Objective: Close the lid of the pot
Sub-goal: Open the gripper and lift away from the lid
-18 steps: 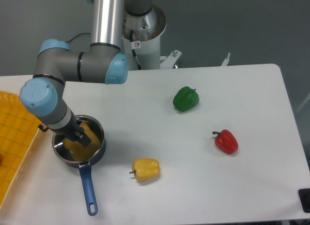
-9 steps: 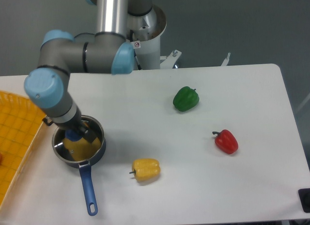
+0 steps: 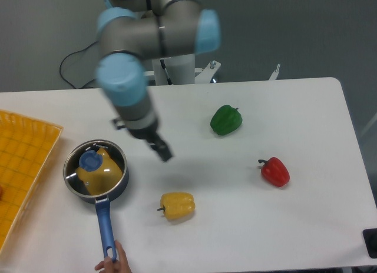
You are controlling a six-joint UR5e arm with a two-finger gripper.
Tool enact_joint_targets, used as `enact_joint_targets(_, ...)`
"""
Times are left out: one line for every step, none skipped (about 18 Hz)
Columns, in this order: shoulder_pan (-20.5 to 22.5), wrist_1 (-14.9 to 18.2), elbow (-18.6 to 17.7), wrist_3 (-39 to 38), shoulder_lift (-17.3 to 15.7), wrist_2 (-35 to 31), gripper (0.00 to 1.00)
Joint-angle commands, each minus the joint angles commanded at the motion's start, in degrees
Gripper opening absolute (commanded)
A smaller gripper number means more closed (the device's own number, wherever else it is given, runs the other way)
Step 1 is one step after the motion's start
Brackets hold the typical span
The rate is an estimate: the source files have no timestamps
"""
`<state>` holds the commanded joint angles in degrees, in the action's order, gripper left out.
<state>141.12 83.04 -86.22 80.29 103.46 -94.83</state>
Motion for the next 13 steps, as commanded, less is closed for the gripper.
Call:
enact_joint_targets(2.7,0.4,0.0,4.3,-0.4,0.2,1.00)
enact_joint_targets(4.8,0.2,0.1,7.8,-0.9,0.5,1.00)
enact_joint_targets(6.5,0.2,0.3,10.2,-2.1,0.7,1.00)
enact_joint_targets(8.3,0.3,0.3,12.3,-2.7,1.2,1.00)
enact_joint_targets(10.0,0.1,0.2,14.8,-3.1,1.8,1.00)
enact_joint_targets(11.5,0.0,0.3,17.0,-3.6,1.9,1.00)
enact_joint_targets(13.0,0.0,0.2,18.8,-4.1,1.9,1.00)
enact_joint_targets(14.3,0.4,0.0,20.7,-4.8,2.0,1.00)
enact_joint_targets(15.1,0.5,-0.5,22.3,-5.5,2.0,1.00)
enact_joint_targets(15.5,0.4,-1.1,23.4,-5.9,1.9,1.00)
enact_joint_targets(15.7,0.5,-1.2,23.8,-6.2,1.8,1.00)
enact_joint_targets(15.9,0.5,-1.3,23.8,-6.3,1.8,1.00)
enact_joint_targets(15.9,0.5,-1.7,23.8,-6.7,1.8,1.00)
